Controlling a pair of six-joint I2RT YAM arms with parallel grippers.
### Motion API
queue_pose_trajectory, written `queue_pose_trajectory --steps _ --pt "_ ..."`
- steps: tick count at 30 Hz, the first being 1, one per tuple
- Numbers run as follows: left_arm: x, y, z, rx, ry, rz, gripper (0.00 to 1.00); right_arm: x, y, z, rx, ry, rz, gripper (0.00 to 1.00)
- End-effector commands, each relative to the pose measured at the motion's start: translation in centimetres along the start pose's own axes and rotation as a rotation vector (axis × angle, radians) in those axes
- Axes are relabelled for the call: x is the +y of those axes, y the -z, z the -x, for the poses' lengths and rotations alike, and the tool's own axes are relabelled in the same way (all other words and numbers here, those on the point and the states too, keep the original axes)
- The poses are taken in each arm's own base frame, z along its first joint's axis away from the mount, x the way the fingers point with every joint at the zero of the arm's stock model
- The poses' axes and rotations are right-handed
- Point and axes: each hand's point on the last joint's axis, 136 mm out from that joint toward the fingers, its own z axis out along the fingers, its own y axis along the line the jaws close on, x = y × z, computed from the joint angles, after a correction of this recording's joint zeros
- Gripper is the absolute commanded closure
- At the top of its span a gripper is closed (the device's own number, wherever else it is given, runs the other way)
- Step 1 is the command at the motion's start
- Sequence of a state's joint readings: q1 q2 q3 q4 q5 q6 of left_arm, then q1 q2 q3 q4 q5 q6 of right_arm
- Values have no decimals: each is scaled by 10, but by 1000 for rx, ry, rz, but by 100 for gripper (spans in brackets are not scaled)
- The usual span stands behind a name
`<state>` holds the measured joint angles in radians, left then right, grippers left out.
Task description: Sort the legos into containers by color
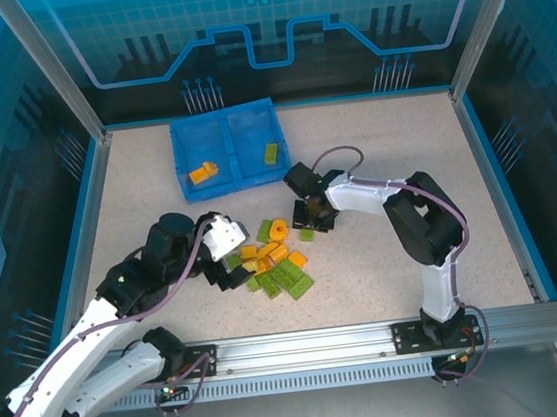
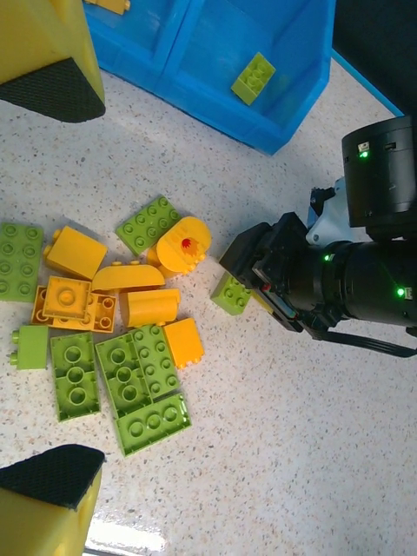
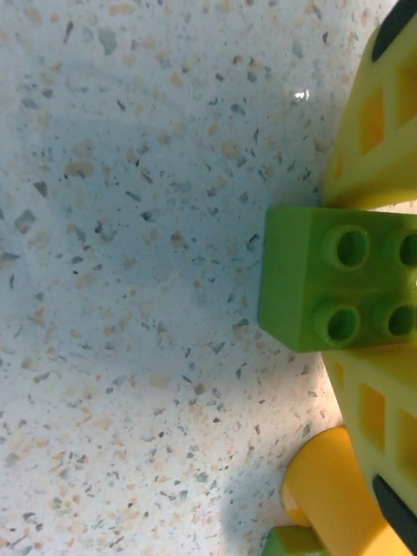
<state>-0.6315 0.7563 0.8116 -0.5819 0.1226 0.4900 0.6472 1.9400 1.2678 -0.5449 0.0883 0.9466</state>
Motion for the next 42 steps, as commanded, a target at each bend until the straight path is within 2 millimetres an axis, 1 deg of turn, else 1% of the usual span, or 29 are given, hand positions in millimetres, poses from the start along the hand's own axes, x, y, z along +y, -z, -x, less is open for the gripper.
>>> queue_pose_trajectory --steps 1,2,3,4,6,9,11,14,17,20,22,25,29,31,32,33,35,36,37,39,41,42 --pt "-10 4 3 -38 -49 -36 1 -21 0 -6 -7 -6 -60 63" --pt "-9 4 3 -40 -50 -34 1 -20 5 -4 -19 2 -55 66" --pt "-9 3 3 -39 -50 -32 1 -19 11 -1 -34 14 -46 72" --pt "-8 3 3 -39 -50 -29 1 -16 20 2 -54 24 -32 74" --pt "-8 3 2 -39 -50 -29 1 -11 39 9 -102 45 -12 75" --pt "-7 4 7 -57 -48 -23 1 2 76 25 -219 97 23 75" --pt "-7 6 10 -77 -48 -16 1 21 103 35 -315 174 59 74" --pt "-4 11 15 -115 -56 10 1 54 136 49 -446 313 110 72" --pt "8 16 21 -149 -39 85 1 88 156 65 -538 437 148 72" --pt "29 20 26 -170 29 196 1 117 160 86 -597 538 142 72" --pt "38 23 29 -176 70 245 1 131 155 101 -629 581 112 72" --pt "50 27 30 -177 112 308 1 149 138 123 -643 618 62 72" --pt "57 27 26 -161 117 347 1 167 105 148 -627 633 25 72" --pt "58 27 26 -157 119 351 1 173 85 157 -607 634 9 72" --pt "58 26 26 -155 118 350 1 177 80 161 -604 632 11 72" --pt "58 25 25 -149 120 351 1 177 62 163 -581 634 -6 72" --pt "58 23 23 -140 121 352 1 178 42 169 -558 624 -14 71" --pt "59 23 23 -137 122 353 1 178 36 172 -547 616 -15 70" --pt "59 22 22 -132 121 352 1 179 27 173 -528 614 -10 69" --pt "59 21 22 -129 122 350 1 179 17 175 -502 605 0 62" --pt "59 19 20 -123 122 350 1 179 15 175 -484 601 9 51" --pt "59 19 20 -120 121 349 1 179 17 175 -483 601 8 50"
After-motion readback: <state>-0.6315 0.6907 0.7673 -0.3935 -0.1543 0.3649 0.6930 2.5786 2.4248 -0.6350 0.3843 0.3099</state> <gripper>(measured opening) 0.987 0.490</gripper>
